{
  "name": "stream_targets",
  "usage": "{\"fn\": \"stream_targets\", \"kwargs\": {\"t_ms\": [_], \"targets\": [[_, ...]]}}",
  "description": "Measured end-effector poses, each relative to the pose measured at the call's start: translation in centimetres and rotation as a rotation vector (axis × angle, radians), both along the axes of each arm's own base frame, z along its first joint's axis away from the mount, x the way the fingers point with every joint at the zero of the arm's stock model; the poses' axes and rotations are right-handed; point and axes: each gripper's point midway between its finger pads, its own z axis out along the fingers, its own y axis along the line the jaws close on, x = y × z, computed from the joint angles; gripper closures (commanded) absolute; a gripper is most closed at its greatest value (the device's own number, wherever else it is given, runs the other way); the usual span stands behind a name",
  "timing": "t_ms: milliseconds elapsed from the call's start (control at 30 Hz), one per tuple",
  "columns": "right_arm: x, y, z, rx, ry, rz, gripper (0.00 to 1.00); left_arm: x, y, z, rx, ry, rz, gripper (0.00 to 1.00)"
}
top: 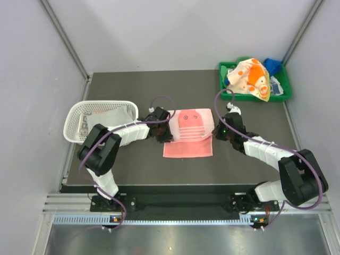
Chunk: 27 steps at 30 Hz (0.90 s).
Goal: Fold and stack the towels
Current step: Fold the towel
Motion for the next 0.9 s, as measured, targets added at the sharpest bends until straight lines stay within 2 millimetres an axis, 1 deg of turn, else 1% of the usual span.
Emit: {"fn": "stream_targets", "kwargs": {"t_ms": [33, 167, 200, 300, 433, 533, 900], "targets": [[0.0, 0.0, 0.0, 0.000, 0.000, 0.000, 0.98, 0.0, 0.0, 0.0, 0.000, 0.001, -0.001, 0.74], [0.0, 0.0, 0.0, 0.000, 0.000, 0.000, 0.98, 0.0, -0.1, -0.1, 0.002, 0.002, -0.001, 0.82], [0.0, 0.0, 0.0, 0.000, 0.000, 0.000, 0.98, 0.0, -0.1, -0.1, 0.002, 0.002, -0.001, 0.86], [0.0, 0.0, 0.0, 0.000, 0.000, 0.000, 0.98, 0.1, -0.1, 0.0, 0.002, 0.002, -0.001, 0.93], [0.0, 0.0, 0.0, 0.000, 0.000, 0.000, 0.98, 0.1, -0.2, 0.1, 0.002, 0.000, -0.004, 0.99], [0.0, 0.0, 0.1, -0.001, -0.003, 0.002, 0.98, 0.1, -0.2, 0.2, 0.004, 0.003, -0.005, 1.00], [-0.1, -0.1, 0.7, 0.001, -0.014, 0.004, 0.98, 0.3, -0.2, 1.1, 0.013, -0.003, -0.011, 1.00]]}}
